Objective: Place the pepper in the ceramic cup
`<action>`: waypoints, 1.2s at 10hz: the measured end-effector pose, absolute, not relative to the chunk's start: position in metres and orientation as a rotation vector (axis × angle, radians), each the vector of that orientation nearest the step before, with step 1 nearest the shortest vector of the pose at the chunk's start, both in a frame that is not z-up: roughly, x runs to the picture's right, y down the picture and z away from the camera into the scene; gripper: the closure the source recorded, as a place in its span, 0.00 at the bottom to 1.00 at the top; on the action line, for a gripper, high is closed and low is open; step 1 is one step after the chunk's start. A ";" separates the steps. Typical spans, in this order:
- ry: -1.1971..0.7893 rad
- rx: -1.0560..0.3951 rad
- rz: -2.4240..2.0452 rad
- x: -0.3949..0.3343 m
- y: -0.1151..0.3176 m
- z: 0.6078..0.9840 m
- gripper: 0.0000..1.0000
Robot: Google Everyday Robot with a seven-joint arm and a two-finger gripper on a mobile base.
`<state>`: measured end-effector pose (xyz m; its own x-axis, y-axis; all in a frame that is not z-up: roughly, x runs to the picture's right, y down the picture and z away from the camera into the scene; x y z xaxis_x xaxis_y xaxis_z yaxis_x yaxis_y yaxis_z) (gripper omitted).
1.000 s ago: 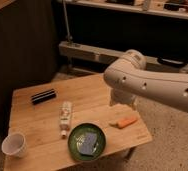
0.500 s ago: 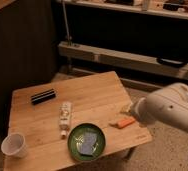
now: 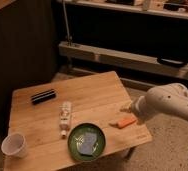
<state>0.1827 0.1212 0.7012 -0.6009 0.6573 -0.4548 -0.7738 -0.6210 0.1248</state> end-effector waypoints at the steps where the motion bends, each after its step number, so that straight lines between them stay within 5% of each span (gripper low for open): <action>1: 0.449 -0.479 2.227 0.183 0.124 0.709 0.35; 8: 0.588 -0.433 2.249 0.178 0.172 0.802 0.35; 12: 0.586 -0.397 2.246 0.185 0.172 0.822 0.35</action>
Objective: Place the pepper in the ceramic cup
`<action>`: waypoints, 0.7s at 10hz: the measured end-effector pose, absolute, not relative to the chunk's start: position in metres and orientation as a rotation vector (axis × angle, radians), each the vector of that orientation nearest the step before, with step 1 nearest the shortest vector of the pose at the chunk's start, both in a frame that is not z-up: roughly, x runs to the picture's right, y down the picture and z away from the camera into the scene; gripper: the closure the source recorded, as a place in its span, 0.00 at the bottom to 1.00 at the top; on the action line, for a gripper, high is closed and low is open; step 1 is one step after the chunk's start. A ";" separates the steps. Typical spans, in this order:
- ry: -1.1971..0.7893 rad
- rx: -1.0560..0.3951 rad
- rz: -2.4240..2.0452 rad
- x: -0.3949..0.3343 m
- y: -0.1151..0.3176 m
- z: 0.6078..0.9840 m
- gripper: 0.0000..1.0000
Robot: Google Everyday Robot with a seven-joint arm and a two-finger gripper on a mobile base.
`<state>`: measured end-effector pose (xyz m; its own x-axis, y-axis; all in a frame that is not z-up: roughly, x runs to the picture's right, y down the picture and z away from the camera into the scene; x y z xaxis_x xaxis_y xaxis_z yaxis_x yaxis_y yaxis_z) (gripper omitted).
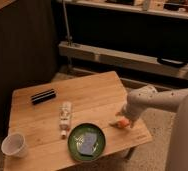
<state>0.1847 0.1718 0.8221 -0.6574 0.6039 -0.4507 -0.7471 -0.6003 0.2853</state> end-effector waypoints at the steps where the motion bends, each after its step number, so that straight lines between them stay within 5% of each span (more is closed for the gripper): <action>1: 0.587 -0.391 2.249 0.187 0.174 0.824 0.35; 7: 0.555 -0.402 2.275 0.196 0.181 0.828 0.35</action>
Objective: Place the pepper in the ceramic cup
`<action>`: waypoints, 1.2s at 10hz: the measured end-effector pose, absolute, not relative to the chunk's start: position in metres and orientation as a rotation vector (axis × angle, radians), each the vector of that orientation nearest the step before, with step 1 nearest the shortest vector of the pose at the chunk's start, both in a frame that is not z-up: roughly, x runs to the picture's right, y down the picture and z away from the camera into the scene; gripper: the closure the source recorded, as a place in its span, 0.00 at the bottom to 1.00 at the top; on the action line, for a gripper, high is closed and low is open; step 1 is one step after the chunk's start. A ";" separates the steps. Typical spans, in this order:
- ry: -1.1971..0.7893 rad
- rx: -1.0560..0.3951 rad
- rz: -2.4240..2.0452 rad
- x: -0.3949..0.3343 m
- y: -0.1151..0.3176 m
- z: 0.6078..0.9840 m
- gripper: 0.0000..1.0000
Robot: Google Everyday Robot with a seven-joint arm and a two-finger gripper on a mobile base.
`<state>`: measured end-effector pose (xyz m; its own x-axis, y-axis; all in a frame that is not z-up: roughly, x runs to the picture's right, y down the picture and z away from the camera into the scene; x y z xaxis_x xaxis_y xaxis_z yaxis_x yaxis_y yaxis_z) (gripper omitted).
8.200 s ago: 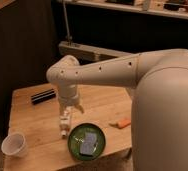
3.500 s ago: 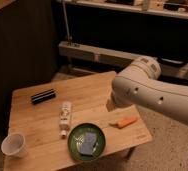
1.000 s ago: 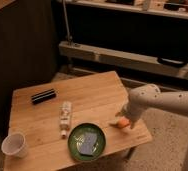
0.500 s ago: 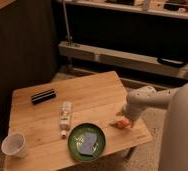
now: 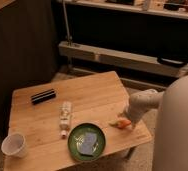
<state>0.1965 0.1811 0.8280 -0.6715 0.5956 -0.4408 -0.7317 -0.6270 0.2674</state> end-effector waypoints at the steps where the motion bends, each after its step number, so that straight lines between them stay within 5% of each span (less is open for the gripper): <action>1: 0.555 -0.414 2.274 0.196 0.183 0.831 0.35; 8: 0.612 -0.450 2.260 0.193 0.191 0.847 0.36; 12: 0.627 -0.472 2.226 0.184 0.186 0.855 0.69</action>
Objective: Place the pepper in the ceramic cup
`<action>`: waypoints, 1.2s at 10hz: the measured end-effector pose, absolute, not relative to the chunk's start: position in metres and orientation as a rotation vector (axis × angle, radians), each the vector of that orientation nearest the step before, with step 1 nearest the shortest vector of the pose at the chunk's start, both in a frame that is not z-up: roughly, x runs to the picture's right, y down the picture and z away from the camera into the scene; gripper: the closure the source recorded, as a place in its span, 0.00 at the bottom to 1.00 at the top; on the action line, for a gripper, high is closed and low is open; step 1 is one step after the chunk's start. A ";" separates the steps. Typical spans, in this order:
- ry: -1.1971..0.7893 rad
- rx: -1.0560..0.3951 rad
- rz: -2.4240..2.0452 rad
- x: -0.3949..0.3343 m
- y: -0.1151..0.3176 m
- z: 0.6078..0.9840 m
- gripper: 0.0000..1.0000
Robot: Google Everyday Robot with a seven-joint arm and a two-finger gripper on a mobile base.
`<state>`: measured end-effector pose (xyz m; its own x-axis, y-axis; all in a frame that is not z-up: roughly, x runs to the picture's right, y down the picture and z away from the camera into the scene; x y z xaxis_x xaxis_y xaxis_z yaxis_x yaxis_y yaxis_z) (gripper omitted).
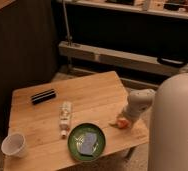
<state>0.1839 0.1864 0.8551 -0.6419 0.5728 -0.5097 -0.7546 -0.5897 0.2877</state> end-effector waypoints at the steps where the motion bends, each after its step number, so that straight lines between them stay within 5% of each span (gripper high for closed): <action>1: 0.630 -0.480 2.217 0.182 0.186 0.857 0.78; 3: 0.635 -0.497 2.180 0.173 0.181 0.862 0.93; 12: 0.414 -0.454 1.606 -0.010 0.092 0.833 0.94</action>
